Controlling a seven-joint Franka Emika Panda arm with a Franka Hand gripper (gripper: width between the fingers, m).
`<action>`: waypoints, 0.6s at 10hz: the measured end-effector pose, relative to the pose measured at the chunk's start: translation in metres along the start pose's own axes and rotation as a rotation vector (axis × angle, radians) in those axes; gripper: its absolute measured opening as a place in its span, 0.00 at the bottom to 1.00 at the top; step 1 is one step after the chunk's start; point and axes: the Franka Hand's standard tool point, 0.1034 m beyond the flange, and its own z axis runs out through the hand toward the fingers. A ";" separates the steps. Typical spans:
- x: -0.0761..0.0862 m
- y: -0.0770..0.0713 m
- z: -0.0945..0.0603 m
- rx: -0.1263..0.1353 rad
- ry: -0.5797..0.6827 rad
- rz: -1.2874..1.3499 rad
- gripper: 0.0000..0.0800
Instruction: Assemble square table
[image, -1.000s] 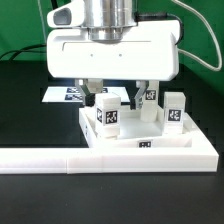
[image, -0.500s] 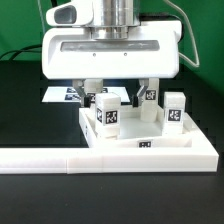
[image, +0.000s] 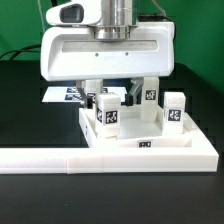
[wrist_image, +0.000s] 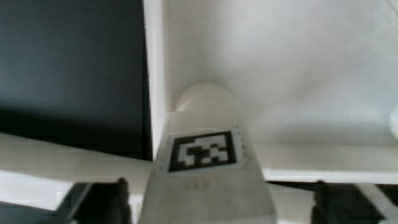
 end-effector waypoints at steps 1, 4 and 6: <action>0.000 0.000 0.000 0.000 0.000 0.005 0.60; 0.000 0.001 0.000 0.000 0.000 0.036 0.36; -0.001 0.002 0.000 -0.003 0.012 0.130 0.36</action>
Offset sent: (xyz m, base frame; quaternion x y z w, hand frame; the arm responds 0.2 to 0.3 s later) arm 0.0000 0.0000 0.0000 0.0000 0.0000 0.0650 0.9979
